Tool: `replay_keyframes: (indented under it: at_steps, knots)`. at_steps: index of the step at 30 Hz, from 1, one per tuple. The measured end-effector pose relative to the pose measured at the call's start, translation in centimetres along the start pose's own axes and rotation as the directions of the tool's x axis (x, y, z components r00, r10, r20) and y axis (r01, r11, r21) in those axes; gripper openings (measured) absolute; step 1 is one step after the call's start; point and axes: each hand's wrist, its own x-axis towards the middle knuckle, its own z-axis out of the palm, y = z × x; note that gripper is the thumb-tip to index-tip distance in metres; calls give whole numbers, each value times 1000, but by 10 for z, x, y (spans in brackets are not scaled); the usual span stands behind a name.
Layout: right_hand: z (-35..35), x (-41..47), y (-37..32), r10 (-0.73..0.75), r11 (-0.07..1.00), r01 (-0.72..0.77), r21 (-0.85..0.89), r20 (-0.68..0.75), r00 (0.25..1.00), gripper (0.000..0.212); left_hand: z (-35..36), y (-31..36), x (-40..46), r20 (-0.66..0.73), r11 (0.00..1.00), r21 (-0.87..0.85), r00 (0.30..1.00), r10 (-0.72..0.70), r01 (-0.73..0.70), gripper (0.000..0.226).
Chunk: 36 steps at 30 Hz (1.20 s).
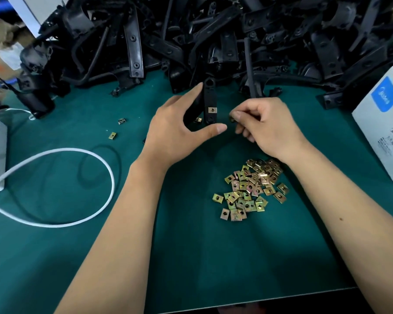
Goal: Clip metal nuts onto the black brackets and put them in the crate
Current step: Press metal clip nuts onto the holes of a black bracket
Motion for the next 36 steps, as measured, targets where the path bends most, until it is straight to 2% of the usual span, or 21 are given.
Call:
replay_keyframes:
  at_steps: [4, 8, 12, 16, 18, 21, 23, 25, 27, 30, 32, 34, 36]
  knots:
    - [4, -3, -5, -25, 1000, 26, -8, 79, 997, 6, 1, 1, 0, 4, 1000, 0, 1000, 11, -11, 100]
    - [4, -3, -6, -68, 996, 72, -57, 71, 995, 8, 2, 1, -1, 20, 1000, 10, 1000, 21, -21, 100]
    - [1, -1, 1, -4, 994, 12, -108, 77, 997, 15, 2, 0, -1, 22, 1000, 5, 1000, 22, -22, 101]
    - [4, 0, 1, 38, 999, -38, -8, 35, 999, 8, 3, 1, -1, 25, 1000, 14, 1000, 18, -19, 101]
    - [4, -1, -1, -3, 1000, 3, -19, 32, 999, 3, 3, 1, -1, 23, 1000, 17, 1000, 21, -22, 102]
    - [1, -3, -4, -114, 987, 118, -111, 45, 993, 19, 3, 2, -1, 8, 999, 13, 999, 34, -34, 102]
    - [-2, -5, -10, -133, 979, 159, -131, 187, 973, 21, 3, 3, -1, -9, 1000, 4, 1000, 25, -25, 102]
    - [-4, -8, -16, -106, 983, 159, -95, 416, 903, 21, 0, 1, 0, -16, 999, 23, 1000, 24, -24, 105]
    - [-10, -9, -20, -87, 988, 144, -64, 536, 840, 23, -3, 0, 0, -23, 999, 35, 999, 28, -27, 107]
    - [-18, -12, -27, -61, 990, 132, -55, 668, 742, 20, -7, -3, 1, -67, 999, 31, 998, 10, -8, 106]
    - [-14, -16, -33, -73, 970, 217, -112, 717, 693, 23, -7, -5, 2, -96, 999, 36, 995, -6, 10, 103]
    - [-4, -20, -40, -107, 940, 309, -146, 731, 674, 26, -6, -6, 2, -121, 998, 49, 992, -30, 36, 100]
    - [3, -23, -45, -113, 924, 340, -172, 728, 676, 29, -6, -7, 2, -134, 997, 60, 990, -39, 47, 98]
